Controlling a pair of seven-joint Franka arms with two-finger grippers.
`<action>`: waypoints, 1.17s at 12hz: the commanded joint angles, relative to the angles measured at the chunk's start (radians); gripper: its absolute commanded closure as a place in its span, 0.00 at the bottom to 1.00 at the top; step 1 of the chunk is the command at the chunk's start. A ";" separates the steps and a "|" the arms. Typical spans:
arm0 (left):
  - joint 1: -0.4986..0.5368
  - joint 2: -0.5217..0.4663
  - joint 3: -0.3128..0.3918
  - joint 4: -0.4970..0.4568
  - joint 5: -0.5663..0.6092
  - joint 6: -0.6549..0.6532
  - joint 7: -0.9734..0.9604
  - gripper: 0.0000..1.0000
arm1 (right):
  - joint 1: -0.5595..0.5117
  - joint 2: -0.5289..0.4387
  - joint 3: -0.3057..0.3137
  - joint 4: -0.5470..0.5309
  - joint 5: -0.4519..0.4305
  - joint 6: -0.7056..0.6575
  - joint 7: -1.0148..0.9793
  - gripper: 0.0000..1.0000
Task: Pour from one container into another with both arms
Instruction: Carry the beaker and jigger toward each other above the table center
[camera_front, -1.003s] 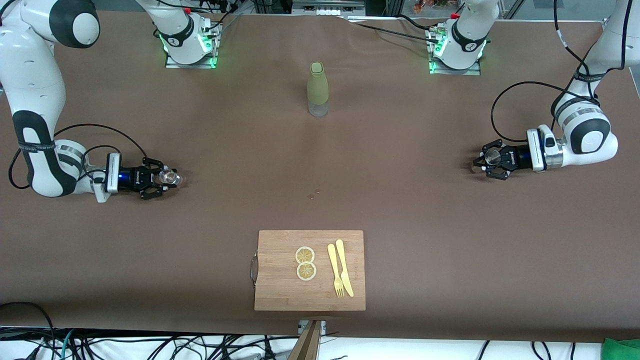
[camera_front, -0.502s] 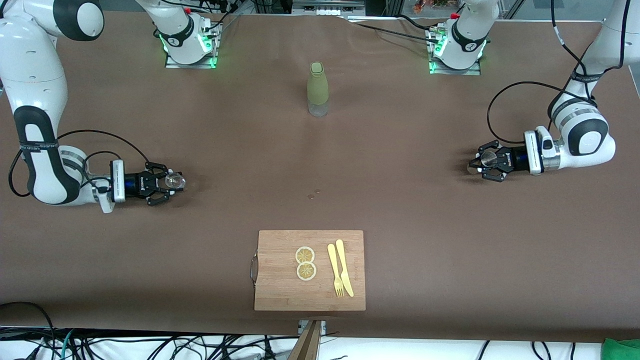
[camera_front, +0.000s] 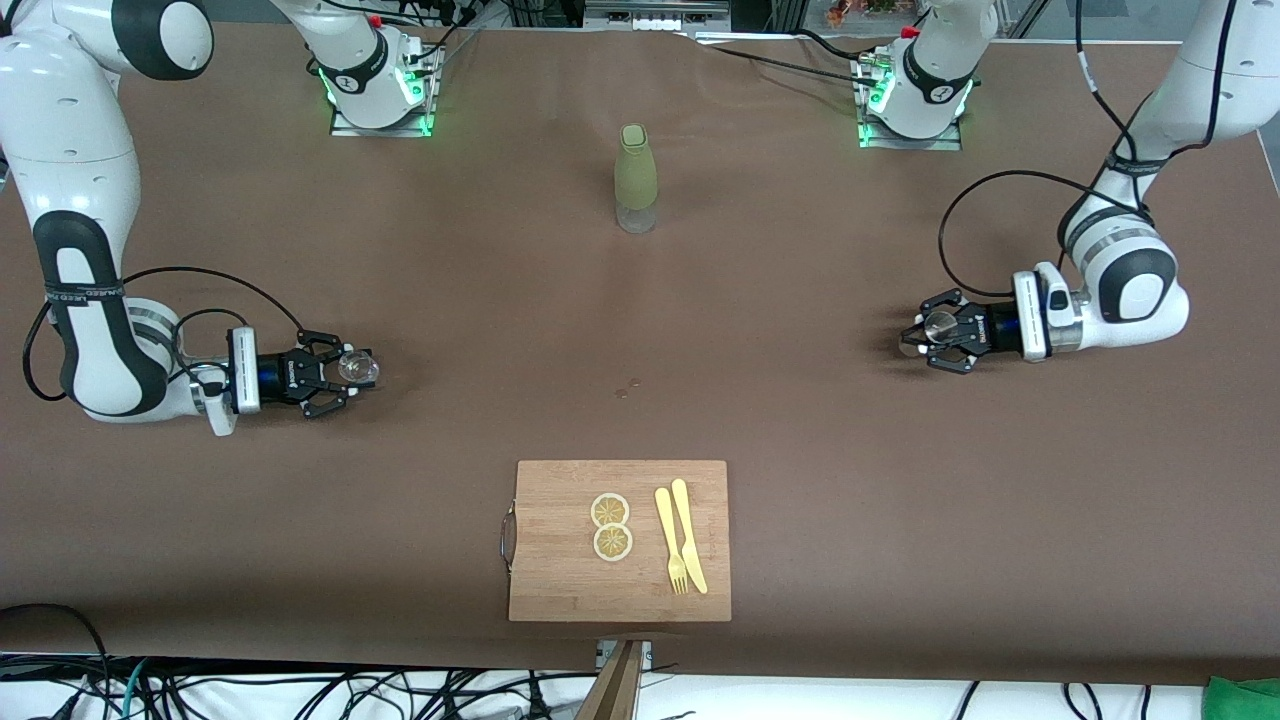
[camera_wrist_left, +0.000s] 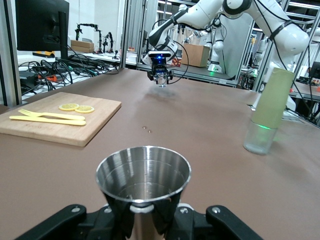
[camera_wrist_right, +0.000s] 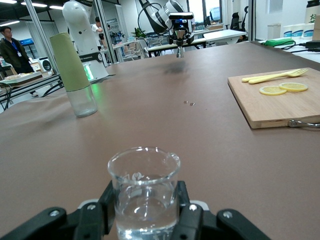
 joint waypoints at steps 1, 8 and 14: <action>-0.055 -0.028 0.004 -0.027 -0.086 0.022 -0.007 1.00 | 0.012 -0.035 0.025 0.003 -0.018 0.021 0.072 0.64; -0.184 -0.034 0.004 -0.045 -0.261 0.100 -0.007 1.00 | 0.068 -0.082 0.071 0.003 -0.034 0.139 0.196 0.63; -0.360 -0.031 0.002 -0.045 -0.489 0.201 -0.002 1.00 | 0.124 -0.102 0.079 0.003 -0.043 0.217 0.244 0.64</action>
